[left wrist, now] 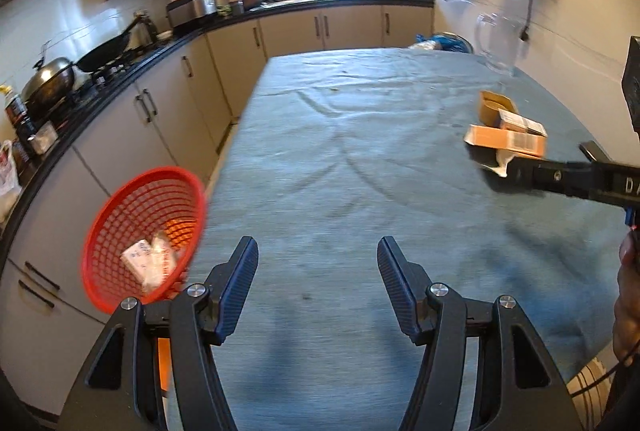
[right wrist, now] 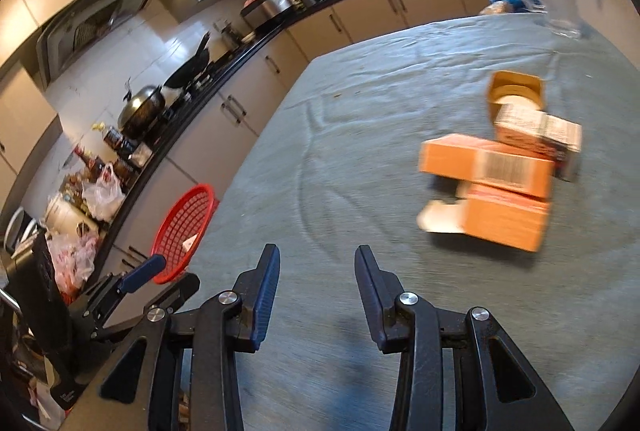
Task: Collect trash
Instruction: 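Move both tools back to the table toward the orange boxes, then push the orange boxes apart with the right tool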
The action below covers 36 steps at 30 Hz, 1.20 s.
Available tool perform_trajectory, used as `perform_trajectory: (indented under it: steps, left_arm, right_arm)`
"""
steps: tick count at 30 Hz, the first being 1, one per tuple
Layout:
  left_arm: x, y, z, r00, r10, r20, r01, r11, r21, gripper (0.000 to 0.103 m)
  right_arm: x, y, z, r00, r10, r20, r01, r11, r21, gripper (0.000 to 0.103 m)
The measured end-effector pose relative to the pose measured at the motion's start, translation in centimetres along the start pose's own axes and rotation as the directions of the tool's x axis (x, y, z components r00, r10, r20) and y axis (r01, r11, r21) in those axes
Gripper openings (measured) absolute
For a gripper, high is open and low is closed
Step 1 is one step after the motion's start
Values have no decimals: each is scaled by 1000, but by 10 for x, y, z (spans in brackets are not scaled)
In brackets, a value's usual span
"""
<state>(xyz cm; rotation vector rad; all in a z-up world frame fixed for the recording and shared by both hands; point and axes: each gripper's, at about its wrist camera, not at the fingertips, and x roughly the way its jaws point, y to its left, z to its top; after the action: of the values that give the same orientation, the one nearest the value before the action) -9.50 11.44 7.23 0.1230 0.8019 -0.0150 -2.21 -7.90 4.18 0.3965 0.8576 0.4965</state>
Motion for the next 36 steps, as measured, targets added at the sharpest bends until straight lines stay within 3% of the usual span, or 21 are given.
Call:
perform_trajectory:
  steps: [11,22,26,30,34,36]
  left_arm:
    - [26,-65,18,990,-123,-75,128,990,64,61]
    - [41,-78,22,984,-144,-103,152,985,77,61]
    - [43,-67,21,985,-139,-98,146,987,65,61]
    - [46,-54,20,985,-139,-98,143,989,37,61]
    - [49,-43,19,985,-142,-100,144,990,13,61]
    - [50,-40,18,985,-141,-102,142,990,6,61]
  right_arm:
    - [-50,-91,8,991,-97,89,79,980,183,47]
    - [-18,-120,25,995,-102,13,95,966,239,52]
    - [-7,-115,23,997,-76,-1,74,971,226,52]
    - [2,-84,15,999,-26,-29,30,991,129,54]
    - [1,-44,3,981,173,-88,-173,985,8,54]
    - [-7,-39,2,975,205,-88,-207,978,-15,54]
